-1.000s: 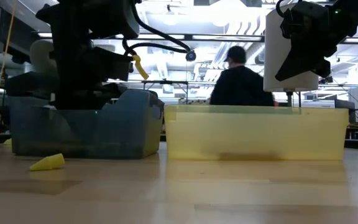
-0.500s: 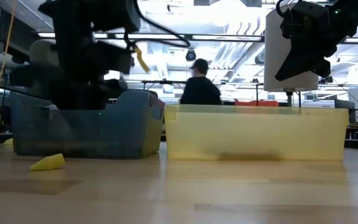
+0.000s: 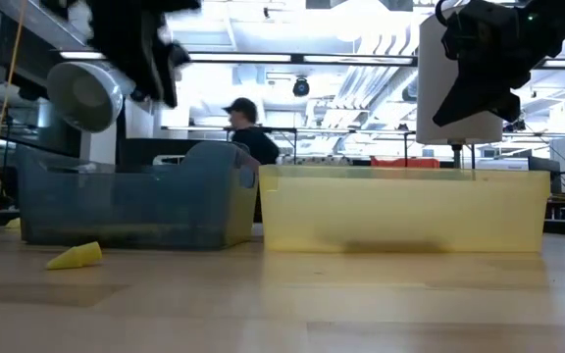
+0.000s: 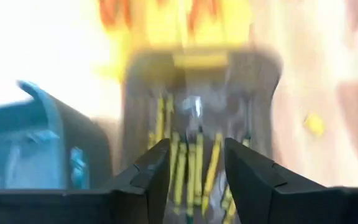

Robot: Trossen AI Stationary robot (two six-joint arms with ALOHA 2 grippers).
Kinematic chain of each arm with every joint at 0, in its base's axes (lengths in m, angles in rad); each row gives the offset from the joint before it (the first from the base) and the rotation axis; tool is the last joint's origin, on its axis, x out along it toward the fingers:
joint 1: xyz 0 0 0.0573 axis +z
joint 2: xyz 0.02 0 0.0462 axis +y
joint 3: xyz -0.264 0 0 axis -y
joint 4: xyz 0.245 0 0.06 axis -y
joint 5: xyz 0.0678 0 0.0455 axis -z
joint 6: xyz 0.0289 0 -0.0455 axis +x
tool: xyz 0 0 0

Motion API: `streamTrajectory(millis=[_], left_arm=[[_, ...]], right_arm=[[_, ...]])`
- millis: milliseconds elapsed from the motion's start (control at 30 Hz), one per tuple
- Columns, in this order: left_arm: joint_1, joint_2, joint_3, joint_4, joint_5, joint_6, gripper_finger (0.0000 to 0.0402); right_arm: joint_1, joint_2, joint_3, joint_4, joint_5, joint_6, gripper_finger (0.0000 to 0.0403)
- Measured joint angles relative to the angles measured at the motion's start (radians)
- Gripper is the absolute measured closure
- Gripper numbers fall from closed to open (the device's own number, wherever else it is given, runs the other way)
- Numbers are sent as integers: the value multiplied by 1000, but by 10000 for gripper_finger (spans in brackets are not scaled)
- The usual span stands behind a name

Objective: Sort crayons
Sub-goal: Return to Home Position

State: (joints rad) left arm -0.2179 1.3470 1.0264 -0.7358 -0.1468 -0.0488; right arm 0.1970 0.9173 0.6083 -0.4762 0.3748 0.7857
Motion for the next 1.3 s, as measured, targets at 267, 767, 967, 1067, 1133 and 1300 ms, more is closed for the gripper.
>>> streamTrajectory(millis=[267, 767, 967, 1067, 1133, 1300], left_arm=[[-8, -388, 0, 118, -133, 79, 301], [68, -1050, -243, 395, -183, 126, 400], [68, -1242, -626, 844, -183, 80, 401], [68, -1263, -778, 1054, -203, 84, 401], [68, -1271, -848, 1130, -233, 84, 401], [70, -1330, -943, 1160, -260, 32, 401]], right_arm=[[0, 0, 0, 41, -8, 0, 403], [0, 0, 0, 224, -10, 18, 403], [0, -5, 0, 244, -11, 18, 403], [0, -26, 0, 241, -19, 18, 403], [0, -52, 0, 232, -35, 18, 403], [0, -146, 0, 183, -66, 18, 403]])
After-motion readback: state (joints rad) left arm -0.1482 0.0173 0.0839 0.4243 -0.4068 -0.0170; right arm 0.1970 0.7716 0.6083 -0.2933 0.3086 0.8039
